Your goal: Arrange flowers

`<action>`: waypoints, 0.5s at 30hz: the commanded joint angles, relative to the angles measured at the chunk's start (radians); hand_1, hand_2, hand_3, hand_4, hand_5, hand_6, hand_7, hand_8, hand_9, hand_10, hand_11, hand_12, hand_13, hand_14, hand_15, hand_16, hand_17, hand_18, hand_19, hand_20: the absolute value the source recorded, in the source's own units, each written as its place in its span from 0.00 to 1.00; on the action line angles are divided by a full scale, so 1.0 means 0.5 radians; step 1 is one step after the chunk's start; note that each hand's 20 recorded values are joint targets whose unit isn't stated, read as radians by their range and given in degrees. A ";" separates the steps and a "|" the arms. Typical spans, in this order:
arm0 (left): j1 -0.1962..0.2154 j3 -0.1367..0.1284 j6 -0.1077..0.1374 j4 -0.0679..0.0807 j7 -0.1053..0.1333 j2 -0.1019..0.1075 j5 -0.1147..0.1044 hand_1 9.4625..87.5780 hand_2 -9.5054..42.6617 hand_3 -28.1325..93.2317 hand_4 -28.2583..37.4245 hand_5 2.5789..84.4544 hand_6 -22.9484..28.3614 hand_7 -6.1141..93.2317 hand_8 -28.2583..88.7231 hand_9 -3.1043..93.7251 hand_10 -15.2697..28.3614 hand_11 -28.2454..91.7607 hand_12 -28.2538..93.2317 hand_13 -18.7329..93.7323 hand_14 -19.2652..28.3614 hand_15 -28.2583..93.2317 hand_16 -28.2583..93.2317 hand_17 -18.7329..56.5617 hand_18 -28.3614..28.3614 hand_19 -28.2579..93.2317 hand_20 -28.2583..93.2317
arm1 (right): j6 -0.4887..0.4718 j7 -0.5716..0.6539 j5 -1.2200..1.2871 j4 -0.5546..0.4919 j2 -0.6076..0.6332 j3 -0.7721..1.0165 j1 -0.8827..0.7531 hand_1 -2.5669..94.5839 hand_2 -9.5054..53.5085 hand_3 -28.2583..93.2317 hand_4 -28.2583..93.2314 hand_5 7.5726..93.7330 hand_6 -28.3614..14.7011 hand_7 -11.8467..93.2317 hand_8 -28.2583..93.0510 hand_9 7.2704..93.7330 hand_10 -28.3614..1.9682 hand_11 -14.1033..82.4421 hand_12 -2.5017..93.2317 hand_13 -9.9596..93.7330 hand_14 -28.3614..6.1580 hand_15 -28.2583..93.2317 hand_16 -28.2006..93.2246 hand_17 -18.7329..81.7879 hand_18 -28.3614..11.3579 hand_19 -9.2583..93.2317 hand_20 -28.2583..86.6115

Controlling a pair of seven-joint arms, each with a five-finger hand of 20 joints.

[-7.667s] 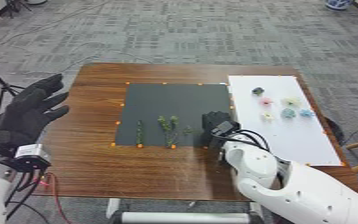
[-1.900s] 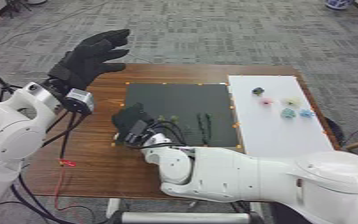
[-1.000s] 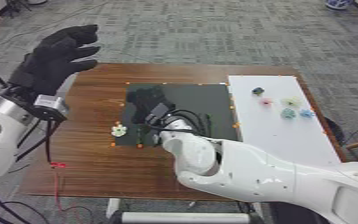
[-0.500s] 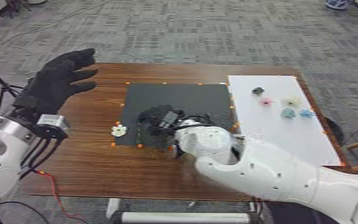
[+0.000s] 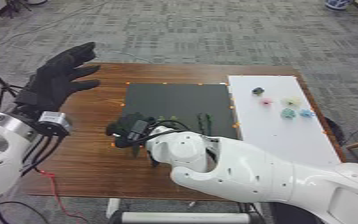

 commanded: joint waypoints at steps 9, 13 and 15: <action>-0.184 0.120 -0.040 0.052 -0.029 0.031 0.002 0.17 0.10 0.79 0.06 0.23 0.43 0.23 0.18 0.20 0.50 0.35 0.40 0.24 0.61 0.69 0.10 0.15 0.88 0.79 0.06 | -0.123 0.119 -0.022 0.168 -0.178 -0.053 0.104 0.25 0.52 1.00 0.30 0.31 0.76 0.35 0.06 0.93 0.66 0.85 0.39 0.97 0.72 0.97 0.52 0.73 0.14 1.00 0.76; -0.227 0.156 -0.047 0.068 -0.037 0.035 -0.001 0.17 0.09 0.80 0.05 0.23 0.43 0.23 0.18 0.20 0.50 0.35 0.39 0.24 0.61 0.70 0.10 0.16 0.87 0.81 0.03 | -0.140 0.148 -0.014 0.211 -0.214 -0.053 0.098 0.25 0.52 1.00 0.30 0.31 0.75 0.34 0.07 0.93 0.66 0.85 0.39 0.97 0.72 0.97 0.52 0.73 0.14 1.00 0.76; -0.253 0.175 -0.051 0.078 -0.043 0.038 -0.003 0.18 0.10 0.80 0.05 0.23 0.43 0.24 0.18 0.20 0.50 0.36 0.39 0.24 0.61 0.70 0.10 0.16 0.87 0.81 0.02 | -0.169 0.157 -0.023 0.235 -0.231 -0.045 0.089 0.25 0.52 1.00 0.30 0.31 0.75 0.33 0.07 0.93 0.65 0.85 0.39 0.97 0.72 0.97 0.52 0.73 0.14 1.00 0.76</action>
